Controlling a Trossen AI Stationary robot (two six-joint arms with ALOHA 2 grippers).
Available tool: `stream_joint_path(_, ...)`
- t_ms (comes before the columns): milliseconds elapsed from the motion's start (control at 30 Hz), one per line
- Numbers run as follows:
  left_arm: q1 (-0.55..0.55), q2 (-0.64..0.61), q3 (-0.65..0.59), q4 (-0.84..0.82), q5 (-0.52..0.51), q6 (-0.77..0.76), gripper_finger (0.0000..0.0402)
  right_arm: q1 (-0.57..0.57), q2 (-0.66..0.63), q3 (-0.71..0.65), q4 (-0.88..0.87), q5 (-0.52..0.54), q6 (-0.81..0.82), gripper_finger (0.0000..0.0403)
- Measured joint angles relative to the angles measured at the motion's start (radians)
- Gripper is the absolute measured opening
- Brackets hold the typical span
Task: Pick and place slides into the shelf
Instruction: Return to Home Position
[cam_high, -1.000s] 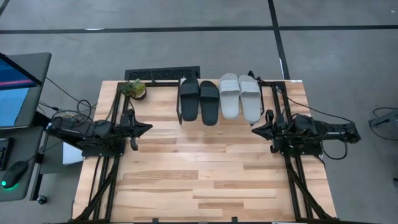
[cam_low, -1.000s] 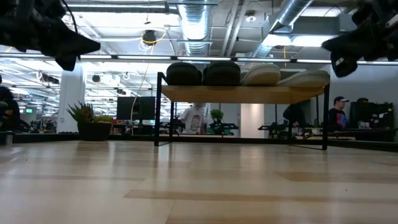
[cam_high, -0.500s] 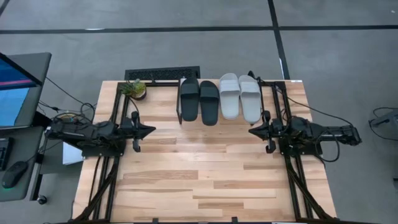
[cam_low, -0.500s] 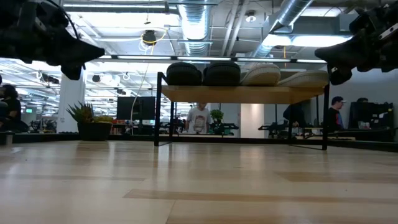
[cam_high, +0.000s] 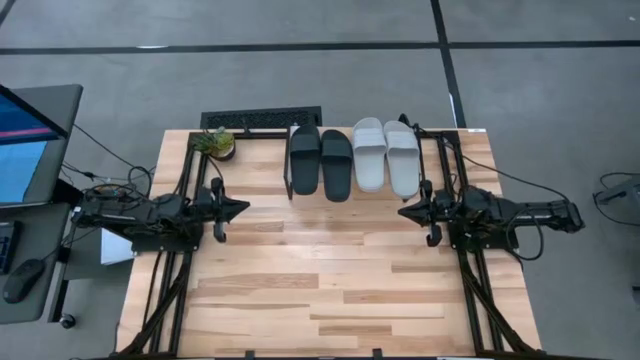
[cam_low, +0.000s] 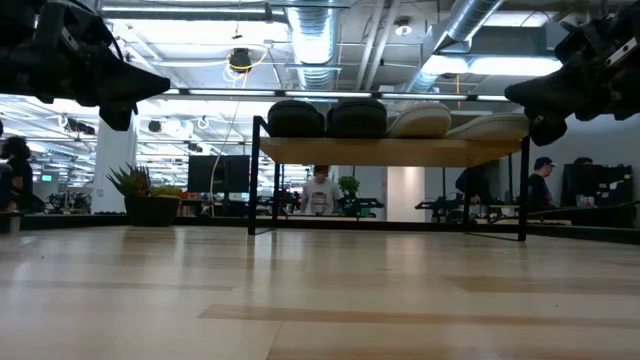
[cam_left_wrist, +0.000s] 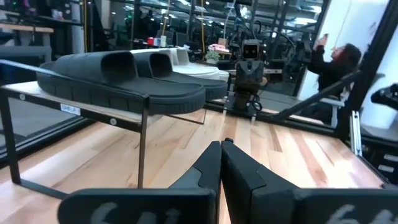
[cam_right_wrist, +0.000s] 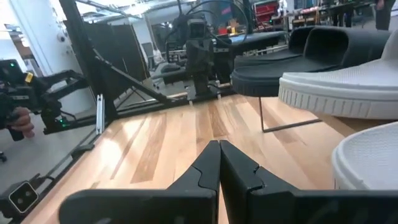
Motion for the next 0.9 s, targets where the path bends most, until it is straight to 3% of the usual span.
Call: stream_joint_path(900,0.000,0.000,-0.001,0.001,-0.008,0.043,0.0000,0.000,0.005,0.000,0.000,0.002,-0.012,0.0000)
